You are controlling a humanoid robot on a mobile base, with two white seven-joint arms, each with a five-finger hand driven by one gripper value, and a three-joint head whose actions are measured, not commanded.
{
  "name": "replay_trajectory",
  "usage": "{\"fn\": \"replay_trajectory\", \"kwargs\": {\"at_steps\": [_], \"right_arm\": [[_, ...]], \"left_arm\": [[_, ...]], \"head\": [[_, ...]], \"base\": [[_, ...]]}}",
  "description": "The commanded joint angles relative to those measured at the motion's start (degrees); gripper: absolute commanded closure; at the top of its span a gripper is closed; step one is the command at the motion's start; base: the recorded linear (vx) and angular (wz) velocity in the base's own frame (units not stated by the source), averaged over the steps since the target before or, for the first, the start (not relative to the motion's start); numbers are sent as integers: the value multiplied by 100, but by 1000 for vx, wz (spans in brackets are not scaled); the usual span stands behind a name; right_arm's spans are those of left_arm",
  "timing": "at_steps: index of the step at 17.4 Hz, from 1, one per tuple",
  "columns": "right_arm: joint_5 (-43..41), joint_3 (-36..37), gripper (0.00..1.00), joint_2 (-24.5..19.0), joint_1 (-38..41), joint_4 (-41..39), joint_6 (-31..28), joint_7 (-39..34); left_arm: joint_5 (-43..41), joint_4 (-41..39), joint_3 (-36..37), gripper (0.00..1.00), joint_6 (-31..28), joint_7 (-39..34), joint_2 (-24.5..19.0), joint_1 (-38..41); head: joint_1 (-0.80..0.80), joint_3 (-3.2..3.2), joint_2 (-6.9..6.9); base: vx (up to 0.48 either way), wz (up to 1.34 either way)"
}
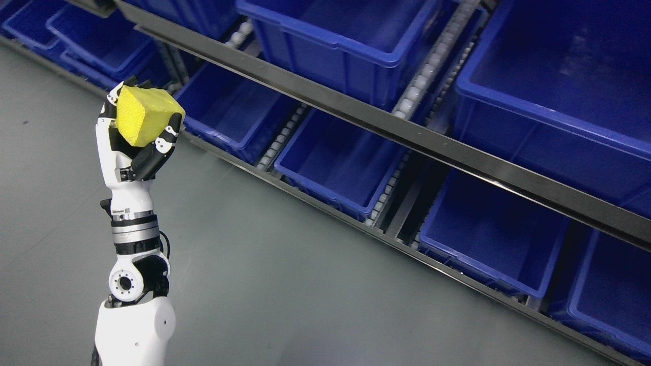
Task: Move yellow foam block to right shelf middle
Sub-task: 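Hold the cube up in the left hand while turning toward the blue bins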
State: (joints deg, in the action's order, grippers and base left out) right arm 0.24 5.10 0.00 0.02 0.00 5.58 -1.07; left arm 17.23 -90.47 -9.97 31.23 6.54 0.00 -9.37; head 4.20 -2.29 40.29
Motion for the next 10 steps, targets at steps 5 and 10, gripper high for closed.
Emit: {"fn": "replay_trajectory", "kwargs": {"at_steps": [5,10], "right_arm": [[-24,0,0,100,-11,-100,-4,2],[-24,0,0,100,-11,-100,-4,2]], "left_arm": [[-9,-435,57,67,5,5,-100,-38],[-9,-814,48,67,-265,5,-105,-774]], "head": [[0,0,0],[0,0,0]], "base": [[230,-594],[177,-284]]}}
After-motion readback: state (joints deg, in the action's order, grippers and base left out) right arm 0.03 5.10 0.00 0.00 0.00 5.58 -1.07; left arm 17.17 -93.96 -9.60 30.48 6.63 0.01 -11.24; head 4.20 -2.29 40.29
